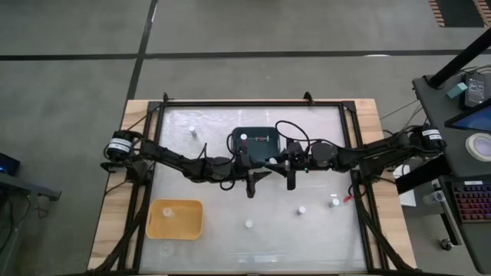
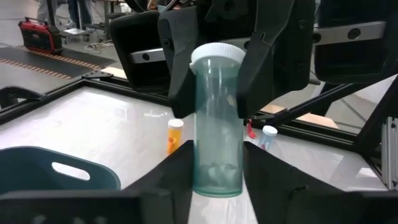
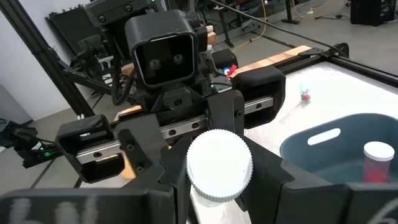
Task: Pick and place medicine bottles into bin by pill shape (circle, oval)
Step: Put the green tablet bottle into the yellow bin
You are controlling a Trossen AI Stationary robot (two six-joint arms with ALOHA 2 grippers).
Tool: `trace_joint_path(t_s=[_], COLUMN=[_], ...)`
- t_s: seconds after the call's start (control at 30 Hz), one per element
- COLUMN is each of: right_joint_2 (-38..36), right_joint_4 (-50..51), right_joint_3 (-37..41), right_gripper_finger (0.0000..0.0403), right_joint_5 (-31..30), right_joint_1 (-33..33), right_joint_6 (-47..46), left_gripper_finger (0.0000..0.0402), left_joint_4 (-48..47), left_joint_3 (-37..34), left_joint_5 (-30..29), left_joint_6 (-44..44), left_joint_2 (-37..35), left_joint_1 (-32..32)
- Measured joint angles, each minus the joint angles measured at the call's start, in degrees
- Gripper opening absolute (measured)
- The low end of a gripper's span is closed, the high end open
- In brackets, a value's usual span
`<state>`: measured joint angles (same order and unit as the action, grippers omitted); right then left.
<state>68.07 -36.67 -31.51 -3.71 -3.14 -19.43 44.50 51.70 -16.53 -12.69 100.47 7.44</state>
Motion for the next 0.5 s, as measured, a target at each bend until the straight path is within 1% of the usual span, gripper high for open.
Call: trace_joint_path(t_s=[0.13,0.27,0.4,0.5], right_joint_2=[0.0,0.0,0.0,-0.7], right_joint_4=[0.0,0.5,0.9,1.2], right_joint_3=[0.0,0.0,0.0,0.0], right_gripper_finger=[0.0110,0.0141,0.0181,0.0202], right_joint_5=[0.1,-0.2,-0.3,-0.3], right_joint_1=[0.0,0.0,0.0,0.0], right_joint_6=[-0.1,-0.5,-0.5,-0.5], left_gripper_finger=[0.0075,0.0073,0.0075,0.0078], left_joint_4=[0.0,0.0,0.1,0.1], left_joint_3=[-0.1,-0.2,-0.3,-0.4], left_joint_5=[-0.1,0.0,0.0,0.1], left_joint_6=[0.0,0.1,2.6,3.0], left_joint_2=[0.0,0.0,0.0,0.0], left_joint_1=[0.0,0.0,0.1,0.2])
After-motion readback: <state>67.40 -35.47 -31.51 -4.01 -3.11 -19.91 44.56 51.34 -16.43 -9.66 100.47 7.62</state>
